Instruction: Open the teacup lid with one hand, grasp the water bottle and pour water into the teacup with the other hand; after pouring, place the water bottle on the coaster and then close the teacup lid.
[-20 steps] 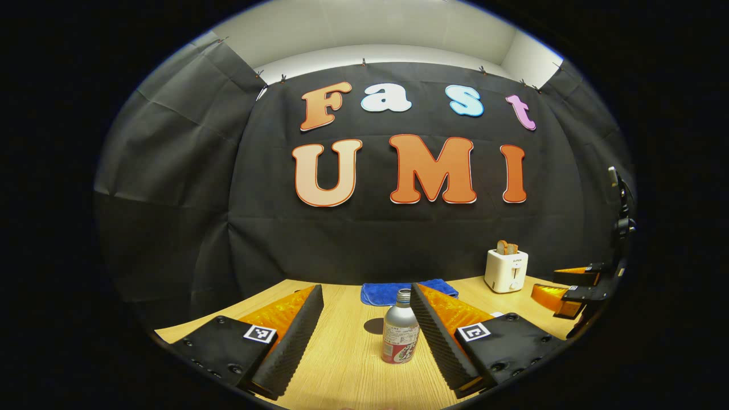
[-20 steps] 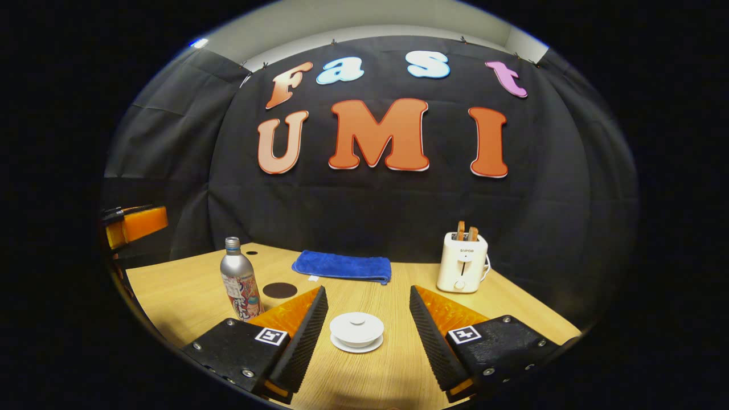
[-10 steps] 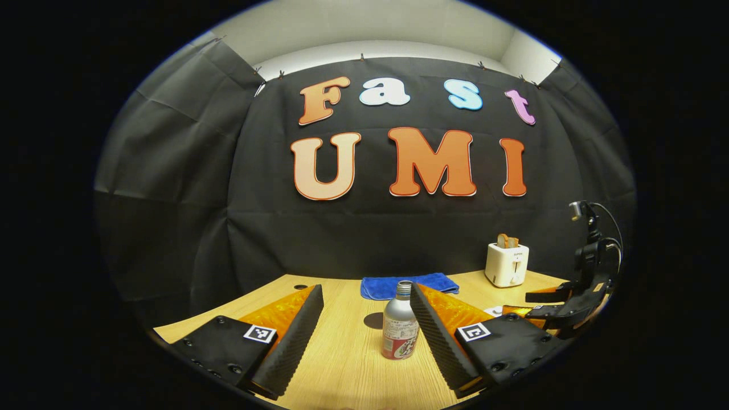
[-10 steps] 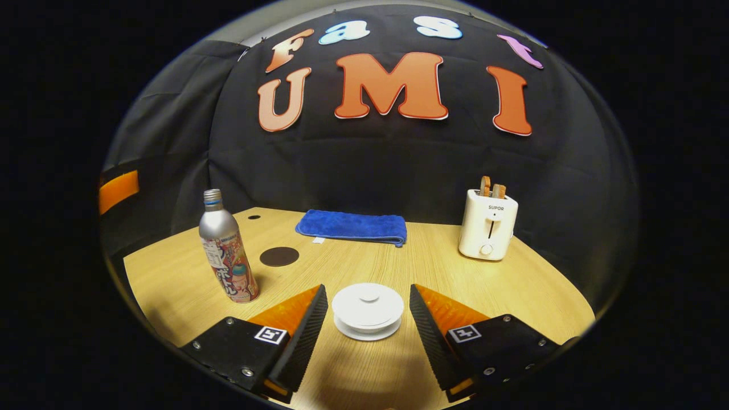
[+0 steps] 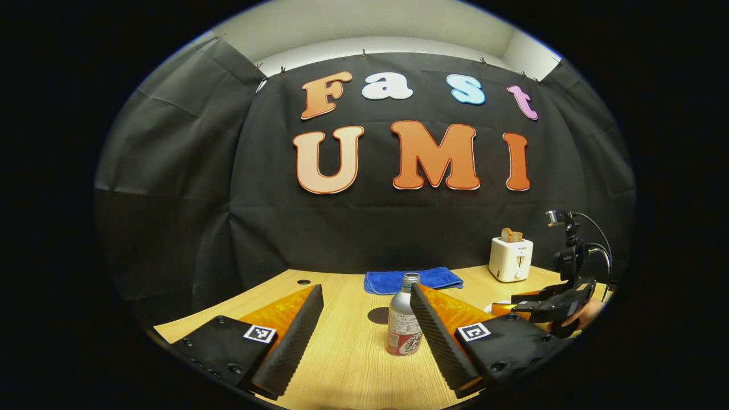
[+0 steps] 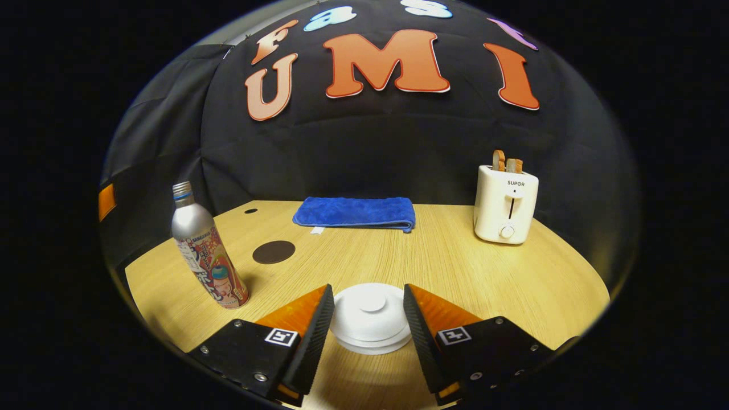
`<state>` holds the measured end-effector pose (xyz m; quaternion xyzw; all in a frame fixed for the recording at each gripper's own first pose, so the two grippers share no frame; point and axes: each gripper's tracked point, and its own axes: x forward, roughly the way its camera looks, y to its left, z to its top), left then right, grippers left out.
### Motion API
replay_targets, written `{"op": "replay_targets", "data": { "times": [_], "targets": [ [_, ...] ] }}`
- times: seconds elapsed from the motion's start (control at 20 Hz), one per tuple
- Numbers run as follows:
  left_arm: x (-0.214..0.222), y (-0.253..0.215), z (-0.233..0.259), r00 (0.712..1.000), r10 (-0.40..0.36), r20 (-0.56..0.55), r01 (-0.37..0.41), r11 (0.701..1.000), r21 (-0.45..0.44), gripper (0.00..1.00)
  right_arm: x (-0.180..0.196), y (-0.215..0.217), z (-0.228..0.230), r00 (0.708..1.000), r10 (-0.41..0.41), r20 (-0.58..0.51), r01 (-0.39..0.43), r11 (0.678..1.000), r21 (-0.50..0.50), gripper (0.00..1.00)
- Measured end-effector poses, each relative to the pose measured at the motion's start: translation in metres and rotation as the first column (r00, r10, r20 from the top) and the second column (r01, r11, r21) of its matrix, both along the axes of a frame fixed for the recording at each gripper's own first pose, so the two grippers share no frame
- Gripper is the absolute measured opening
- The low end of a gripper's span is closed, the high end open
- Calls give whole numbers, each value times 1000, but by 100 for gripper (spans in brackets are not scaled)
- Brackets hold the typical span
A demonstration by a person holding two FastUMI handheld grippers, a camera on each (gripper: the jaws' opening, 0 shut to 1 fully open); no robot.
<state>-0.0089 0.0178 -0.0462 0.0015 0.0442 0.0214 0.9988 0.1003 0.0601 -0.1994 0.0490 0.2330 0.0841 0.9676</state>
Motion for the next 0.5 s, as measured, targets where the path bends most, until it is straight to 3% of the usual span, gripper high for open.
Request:
{"op": "replay_targets", "data": {
  "times": [0.25, 0.4, 0.5],
  "targets": [
    [3, 1, -5, 1000, -5, -10, 5, 1000, -4, 100, 10, 3, -2, 1000, 18, 11, -18, 999, -42, 60],
    [4, 4, -6, 1000, -1, -14, 1, 1000, 2, 97, 13, 4, -5, 1000, 17, 0, -17, 999, -37, 43],
    [5, 5, -8, 1000, 1, -20, -1, 1000, 1, 97, 12, 5, -6, 1000, 22, -2, -22, 999, -40, 42]
  ]
}}
